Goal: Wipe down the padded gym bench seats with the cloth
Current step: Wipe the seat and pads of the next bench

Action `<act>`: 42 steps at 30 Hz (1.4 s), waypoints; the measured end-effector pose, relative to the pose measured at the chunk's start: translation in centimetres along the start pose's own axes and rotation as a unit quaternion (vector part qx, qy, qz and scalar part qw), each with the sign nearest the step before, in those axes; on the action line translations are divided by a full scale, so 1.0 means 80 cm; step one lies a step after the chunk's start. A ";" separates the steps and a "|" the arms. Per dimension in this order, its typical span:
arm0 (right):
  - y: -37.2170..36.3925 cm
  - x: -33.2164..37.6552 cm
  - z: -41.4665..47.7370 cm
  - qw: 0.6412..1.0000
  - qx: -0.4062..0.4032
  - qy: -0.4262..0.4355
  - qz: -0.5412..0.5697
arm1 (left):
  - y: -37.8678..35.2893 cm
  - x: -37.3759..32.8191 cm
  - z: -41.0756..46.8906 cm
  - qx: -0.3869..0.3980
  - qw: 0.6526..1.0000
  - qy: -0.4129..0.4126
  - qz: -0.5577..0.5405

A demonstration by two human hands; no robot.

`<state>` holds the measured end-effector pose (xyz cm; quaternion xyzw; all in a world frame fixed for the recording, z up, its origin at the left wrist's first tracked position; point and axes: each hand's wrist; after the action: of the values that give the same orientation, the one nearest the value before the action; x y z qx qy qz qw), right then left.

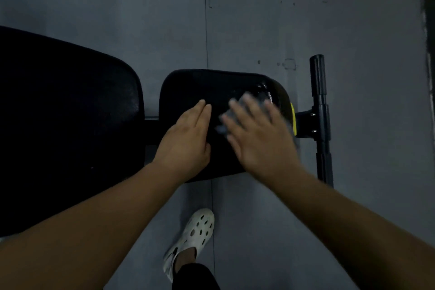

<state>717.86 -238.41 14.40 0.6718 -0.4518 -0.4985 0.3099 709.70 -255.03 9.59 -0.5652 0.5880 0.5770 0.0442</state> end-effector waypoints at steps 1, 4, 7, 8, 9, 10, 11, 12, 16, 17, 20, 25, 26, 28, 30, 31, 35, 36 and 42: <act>0.006 -0.005 0.025 0.999 0.006 -0.035 -0.008 | -0.001 0.004 0.001 -0.002 1.000 -0.003 -0.004; 0.015 0.018 0.062 0.995 0.045 -0.086 -0.029 | -0.011 0.021 0.003 -0.018 1.000 0.000 -0.021; 0.008 0.045 0.009 0.997 0.069 0.019 -0.042 | -0.026 0.037 0.003 -0.029 0.998 -0.006 -0.046; 0.009 0.038 -0.006 0.995 0.080 0.043 -0.042 | -0.028 0.039 0.003 -0.035 0.998 -0.009 -0.052; 0.011 0.022 -0.007 0.995 0.076 0.054 -0.043 | -0.030 0.040 0.004 -0.040 0.998 -0.011 -0.057; 0.012 0.006 0.003 0.996 0.063 0.043 -0.053 | -0.030 0.040 0.004 -0.044 0.997 -0.010 -0.061; 0.016 -0.005 0.025 0.996 0.061 0.012 -0.059 | -0.030 0.043 0.005 -0.047 0.997 -0.006 -0.065; 0.019 -0.010 0.052 0.996 0.054 -0.033 -0.068 | -0.030 0.046 0.004 -0.048 0.997 0.002 -0.066; 0.011 0.057 0.091 0.993 0.079 -0.063 -0.064 | -0.033 0.069 0.000 -0.041 0.996 0.026 -0.071; 0.005 0.076 0.069 0.994 0.087 -0.005 -0.062 | -0.033 0.072 -0.001 -0.040 0.996 0.026 -0.072; 0.004 0.068 0.016 0.987 0.100 0.105 -0.062 | -0.030 0.078 0.002 -0.047 0.996 0.020 -0.078; 0.014 0.015 0.124 0.992 0.085 -0.055 -0.076 | -0.034 0.082 0.005 -0.054 0.994 0.027 -0.096; 0.014 0.030 0.147 0.989 0.101 -0.090 -0.064 | -0.035 0.086 0.005 -0.054 0.993 0.031 -0.096; 0.007 0.070 0.156 0.987 0.122 -0.091 -0.059 | -0.037 0.090 0.006 -0.055 0.993 0.037 -0.100; -0.001 0.092 0.124 0.992 0.110 -0.003 -0.066 | -0.035 0.094 0.010 -0.057 0.993 0.031 -0.099; -0.001 0.089 0.100 0.992 0.095 0.040 -0.069 | -0.034 0.095 0.011 -0.058 0.993 0.027 -0.097; 0.003 0.041 0.093 0.994 0.061 0.063 -0.067 | -0.031 0.097 0.016 -0.075 0.991 0.034 -0.101; 0.003 0.039 0.112 0.995 0.062 0.021 -0.070 | -0.032 0.098 0.017 -0.074 0.991 0.035 -0.102; -0.013 0.132 0.081 0.986 0.118 0.069 -0.091 | -0.036 0.114 -0.007 -0.020 0.996 0.046 -0.076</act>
<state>713.06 -247.44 7.35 0.7744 -0.4225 -0.4205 0.2121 708.80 -260.16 1.50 -0.6348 0.5330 0.5572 0.0494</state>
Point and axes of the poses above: each hand's wrist, its own z-axis towards the middle knuckle, its own y-axis out of the back of the hand, x = y × z, and after that the axes turned 8 degrees about -z, right-handed
